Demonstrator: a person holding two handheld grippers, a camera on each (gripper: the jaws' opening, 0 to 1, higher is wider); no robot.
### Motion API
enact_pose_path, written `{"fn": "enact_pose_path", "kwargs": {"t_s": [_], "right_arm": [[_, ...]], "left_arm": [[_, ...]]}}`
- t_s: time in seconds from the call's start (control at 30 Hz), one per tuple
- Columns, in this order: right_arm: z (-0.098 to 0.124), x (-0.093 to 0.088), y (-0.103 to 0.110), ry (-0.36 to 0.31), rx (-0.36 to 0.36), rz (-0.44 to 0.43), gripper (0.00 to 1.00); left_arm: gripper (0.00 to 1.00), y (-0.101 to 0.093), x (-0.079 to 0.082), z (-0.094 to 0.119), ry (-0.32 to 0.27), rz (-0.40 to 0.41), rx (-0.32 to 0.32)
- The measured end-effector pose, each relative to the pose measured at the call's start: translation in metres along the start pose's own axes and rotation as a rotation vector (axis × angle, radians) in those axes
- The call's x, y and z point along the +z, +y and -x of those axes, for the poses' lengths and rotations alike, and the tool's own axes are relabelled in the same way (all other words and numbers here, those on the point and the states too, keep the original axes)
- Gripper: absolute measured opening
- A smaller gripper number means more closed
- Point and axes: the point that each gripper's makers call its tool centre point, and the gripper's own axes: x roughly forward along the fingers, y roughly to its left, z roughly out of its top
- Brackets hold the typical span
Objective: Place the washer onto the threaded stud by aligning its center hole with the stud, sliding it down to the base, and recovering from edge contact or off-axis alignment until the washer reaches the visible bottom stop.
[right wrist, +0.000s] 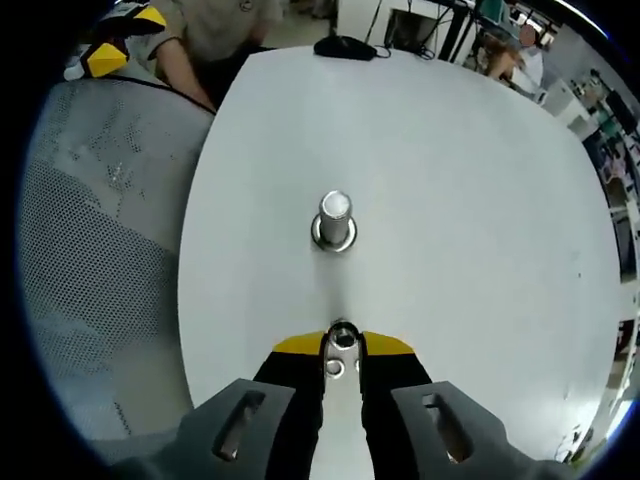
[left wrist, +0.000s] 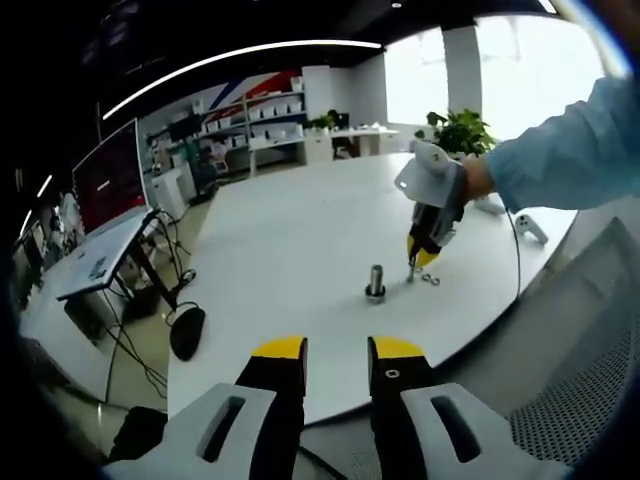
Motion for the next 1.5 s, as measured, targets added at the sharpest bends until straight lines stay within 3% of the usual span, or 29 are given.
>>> {"fn": "enact_pose_path", "kwargs": {"t_s": [0.4,0.7,0.87,1.23,1.33,1.43,1.5], "right_arm": [[-0.024,-0.01,0.004,0.05,0.023,0.009,0.13],[-0.035,-0.013,0.006,0.072,0.056,0.011,0.15],[-0.035,-0.013,0.003,0.062,0.035,-0.003,0.31],[0.003,-0.02,0.004,-0.01,0.001,-0.089,0.36],[0.016,-0.024,0.003,-0.032,-0.014,-0.128,0.37],[0.029,-0.017,0.005,-0.12,-0.03,-0.176,0.37],[0.042,-0.02,0.014,-0.129,-0.03,-0.189,0.37]], "left_arm": [[0.22,0.003,0.004,0.001,-0.023,0.021,0.014],[0.22,0.002,0.001,0.001,-0.007,0.014,0.01],[0.22,0.001,0.0,0.0,0.005,0.009,0.007],[0.21,-0.001,-0.001,-0.001,0.01,0.003,-0.008],[0.2,0.0,-0.006,-0.002,0.043,-0.001,-0.005],[0.2,-0.002,-0.006,-0.002,0.043,-0.011,-0.018],[0.2,-0.003,-0.004,-0.002,0.031,-0.007,-0.022]]}}
